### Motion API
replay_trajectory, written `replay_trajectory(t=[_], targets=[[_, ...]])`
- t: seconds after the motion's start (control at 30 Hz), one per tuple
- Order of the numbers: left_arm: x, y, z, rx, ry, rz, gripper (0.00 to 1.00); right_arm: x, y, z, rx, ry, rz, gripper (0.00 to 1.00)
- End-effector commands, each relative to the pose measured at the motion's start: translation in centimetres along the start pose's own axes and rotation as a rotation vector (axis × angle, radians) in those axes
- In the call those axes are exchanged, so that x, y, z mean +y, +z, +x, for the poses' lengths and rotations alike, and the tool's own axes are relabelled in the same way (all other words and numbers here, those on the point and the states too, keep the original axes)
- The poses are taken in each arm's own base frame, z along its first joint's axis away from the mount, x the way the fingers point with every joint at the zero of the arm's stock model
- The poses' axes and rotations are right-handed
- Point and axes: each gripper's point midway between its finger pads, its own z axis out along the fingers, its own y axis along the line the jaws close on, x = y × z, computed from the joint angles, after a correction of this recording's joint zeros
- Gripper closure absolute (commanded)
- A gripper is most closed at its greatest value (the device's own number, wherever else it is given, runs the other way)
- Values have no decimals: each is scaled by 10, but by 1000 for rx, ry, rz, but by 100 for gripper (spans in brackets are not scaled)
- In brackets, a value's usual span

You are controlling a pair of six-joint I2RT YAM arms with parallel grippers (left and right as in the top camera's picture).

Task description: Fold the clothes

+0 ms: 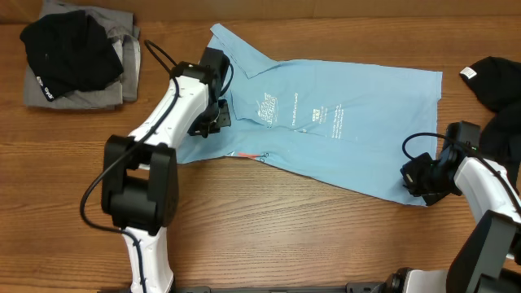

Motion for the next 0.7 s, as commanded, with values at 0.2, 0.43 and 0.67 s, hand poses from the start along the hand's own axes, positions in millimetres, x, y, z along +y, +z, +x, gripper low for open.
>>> replay_trajectory(t=[0.2, 0.43, 0.67], targets=[[9, 42, 15, 109, 3, -47, 96, -14, 8, -1, -24, 39, 60, 94], [43, 44, 7, 111, -103, -111, 96, -21, 16, 7, -7, 82, 67, 93], [75, 47, 2, 150, -206, -95, 96, -28, 23, 12, -1, 133, 75, 92]])
